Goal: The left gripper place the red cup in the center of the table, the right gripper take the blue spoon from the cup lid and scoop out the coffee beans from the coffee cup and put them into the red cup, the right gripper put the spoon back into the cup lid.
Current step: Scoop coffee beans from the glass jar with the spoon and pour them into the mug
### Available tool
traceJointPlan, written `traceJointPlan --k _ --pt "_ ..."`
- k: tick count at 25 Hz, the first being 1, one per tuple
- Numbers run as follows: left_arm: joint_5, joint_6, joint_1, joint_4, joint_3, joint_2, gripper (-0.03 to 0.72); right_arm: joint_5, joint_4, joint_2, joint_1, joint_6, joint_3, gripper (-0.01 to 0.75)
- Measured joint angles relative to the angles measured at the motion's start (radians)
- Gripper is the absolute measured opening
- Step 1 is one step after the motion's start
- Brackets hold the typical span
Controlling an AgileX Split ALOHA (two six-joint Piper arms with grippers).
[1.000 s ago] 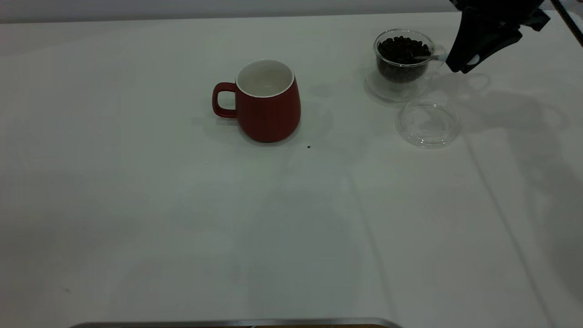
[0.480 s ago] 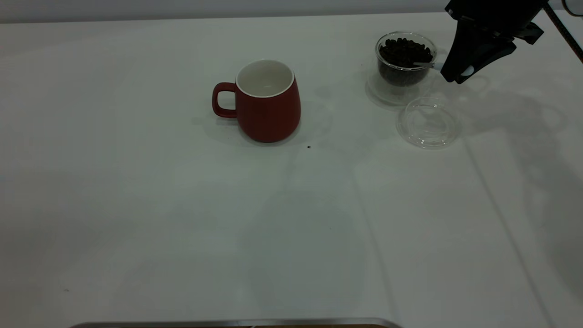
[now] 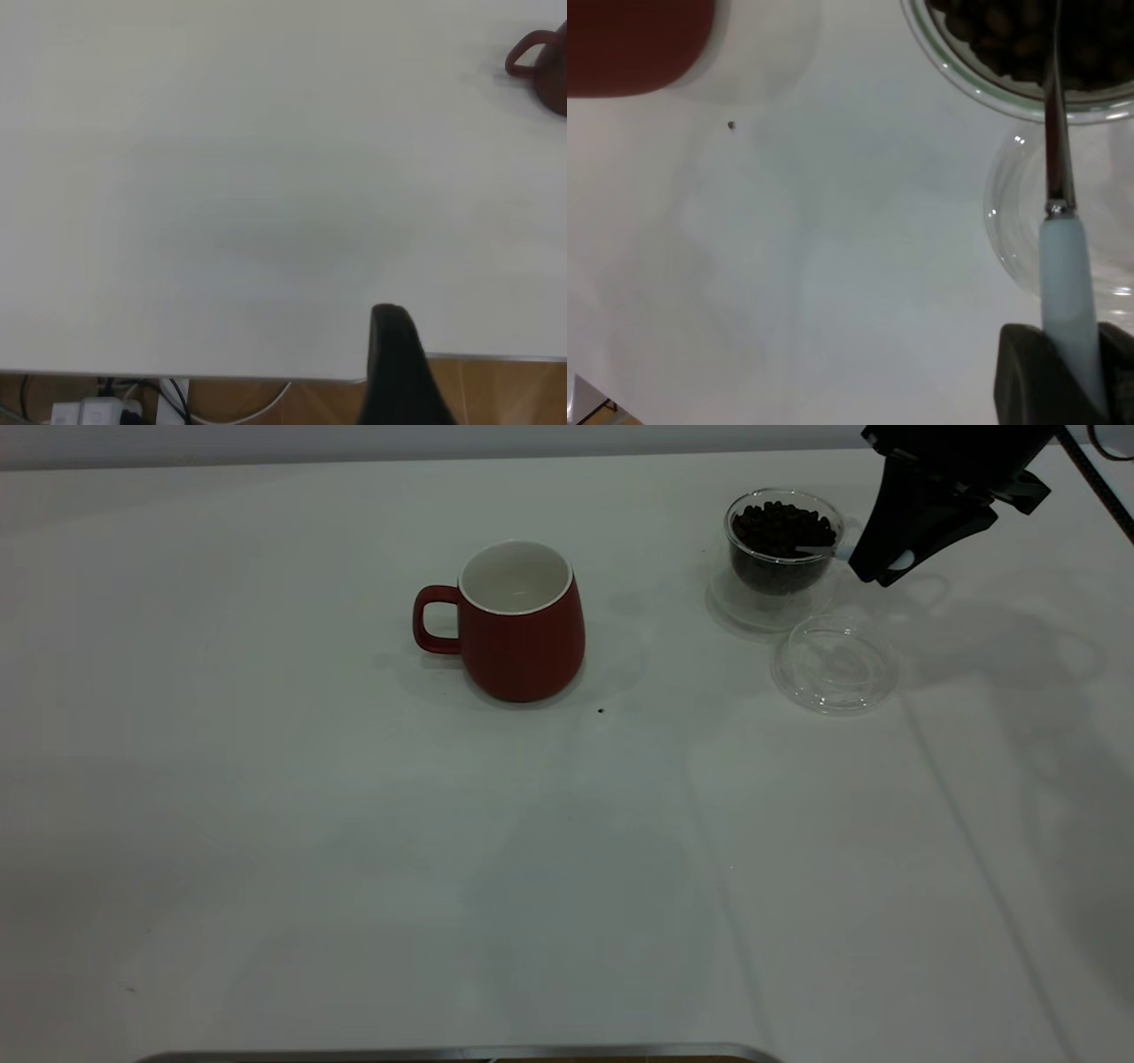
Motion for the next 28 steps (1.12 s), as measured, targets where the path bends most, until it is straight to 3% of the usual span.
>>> traceJointPlan --k 28 --pt "0.0 -0.002 0.0 0.0 0.0 0.0 0.516 0.061 0.113 0.031 -0.04 -0.015 -0.001 0.116"
